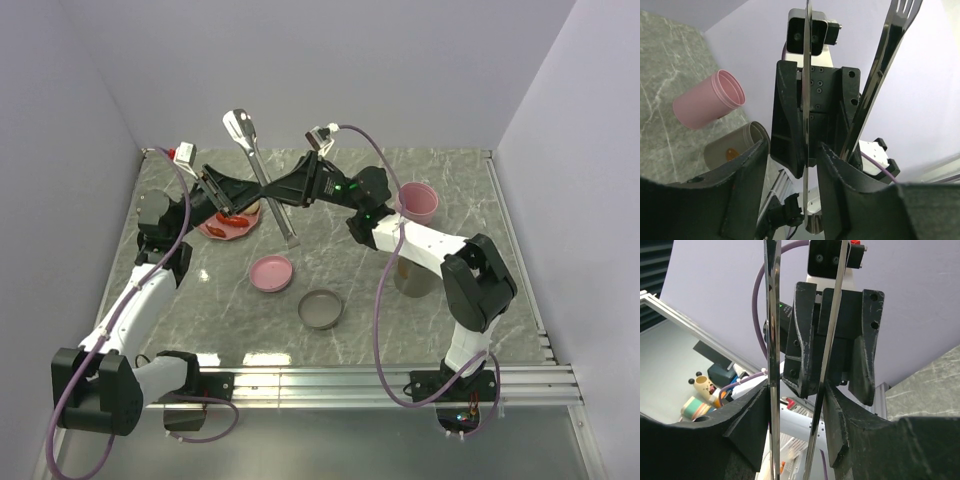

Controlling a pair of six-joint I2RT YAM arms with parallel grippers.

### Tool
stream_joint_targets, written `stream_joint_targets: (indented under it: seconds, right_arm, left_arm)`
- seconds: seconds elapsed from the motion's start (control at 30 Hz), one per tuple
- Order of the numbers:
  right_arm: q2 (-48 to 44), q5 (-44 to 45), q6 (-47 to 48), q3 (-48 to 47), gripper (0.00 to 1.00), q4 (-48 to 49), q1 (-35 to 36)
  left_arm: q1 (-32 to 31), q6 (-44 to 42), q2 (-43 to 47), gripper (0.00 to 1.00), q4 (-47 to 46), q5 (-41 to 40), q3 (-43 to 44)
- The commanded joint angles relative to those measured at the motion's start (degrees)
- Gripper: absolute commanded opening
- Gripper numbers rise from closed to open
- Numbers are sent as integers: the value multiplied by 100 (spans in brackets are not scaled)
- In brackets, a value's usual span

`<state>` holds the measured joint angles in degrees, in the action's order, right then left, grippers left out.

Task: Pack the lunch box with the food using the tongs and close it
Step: Pass the clamp from the left arm to the right

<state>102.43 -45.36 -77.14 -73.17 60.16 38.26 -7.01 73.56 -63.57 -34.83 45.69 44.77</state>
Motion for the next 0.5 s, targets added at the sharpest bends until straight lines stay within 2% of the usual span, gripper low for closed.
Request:
stream_joint_targets:
  seconds: [0.0,0.13,0.27,0.33,0.47]
  right_arm:
    - [-355,133,-108,4,50,496,-90]
    - [-408,194,-240,92,49,637,-205]
    - [-478,265,-292,110,49,716,-275]
    - [-479,309,-327,101,49,786,-275]
    - [-452,423,-389,74,49,848,-284]
  left_arm:
    - [-11,-289,222,52,2,186,277]
    - [15,-456,345,58,152,265,260]
    - [111,-360,556,60,-67,396,-20]
    - [155,-167,714,61,-506,431,-310]
    - [129,-149,811,63,-622,590,-391]
